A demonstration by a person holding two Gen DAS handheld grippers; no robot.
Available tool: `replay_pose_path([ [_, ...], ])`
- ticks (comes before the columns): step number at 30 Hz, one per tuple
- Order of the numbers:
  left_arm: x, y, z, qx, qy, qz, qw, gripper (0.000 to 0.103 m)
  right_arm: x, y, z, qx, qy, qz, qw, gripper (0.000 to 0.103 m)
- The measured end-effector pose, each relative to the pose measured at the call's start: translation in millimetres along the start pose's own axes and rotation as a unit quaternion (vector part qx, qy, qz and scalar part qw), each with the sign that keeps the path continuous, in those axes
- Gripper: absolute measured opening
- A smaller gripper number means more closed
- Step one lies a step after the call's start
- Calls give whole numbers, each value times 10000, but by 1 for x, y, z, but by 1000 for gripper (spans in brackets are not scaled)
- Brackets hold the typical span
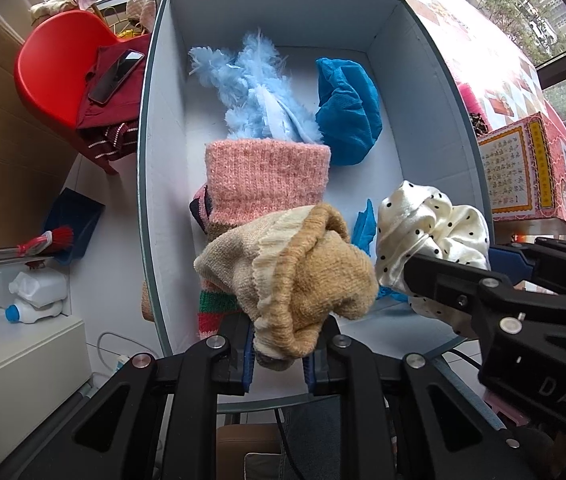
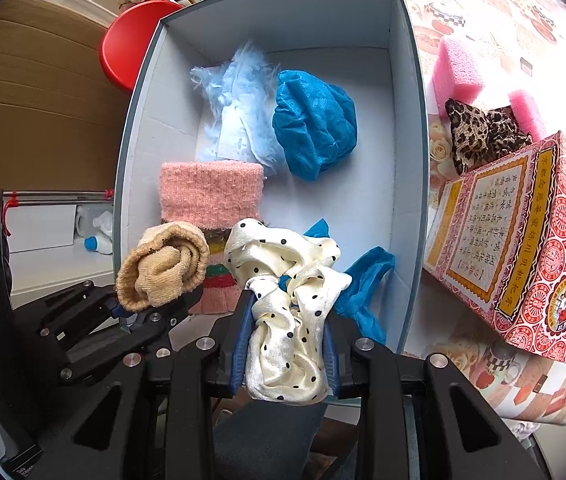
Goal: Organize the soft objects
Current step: 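Open both tools to drop the sock and scrunchie into the box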
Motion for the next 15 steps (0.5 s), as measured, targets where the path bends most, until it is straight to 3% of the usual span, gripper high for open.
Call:
replay_pose_path([
  [3, 0, 0, 0, 1, 18, 2, 10000, 29, 0, 0, 2, -1, -23, -3, 10000, 32],
  [7, 0, 0, 2, -19, -6, -12, 10000, 63, -1, -2, 4, -5, -38, -14, 10000, 33],
  [9, -1, -2, 4, -45, -27, -57, 10000, 74, -1, -2, 6, -32, -63, -2, 10000, 44],
  [10, 0, -3, 4, -62, -30, -84, 9999, 81, -1, -1, 8, -55, -101, 23, 9999, 59],
  [11, -1, -4, 5, -78, -44, -108, 9999, 84, 0, 0, 10, -69, -145, 53, 9999, 64],
  [13, -1, -7, 4, -71, -20, -141, 9999, 93, 0, 3, 15, -87, -234, 138, 9996, 64],
  [15, 0, -6, 2, -44, 17, -101, 9999, 103, 1, 6, 18, -112, -286, 218, 9993, 73],
])
Point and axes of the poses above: each gripper's, at about its wrist camera, not at the fingertips, and z roughly against the way its jaws point, y to its left, x to its top, the point moved 2 cm from there along -z, roughly the way its jaws point, and after that the axes turned 8 degrees about -x, right-handed, at the moved point
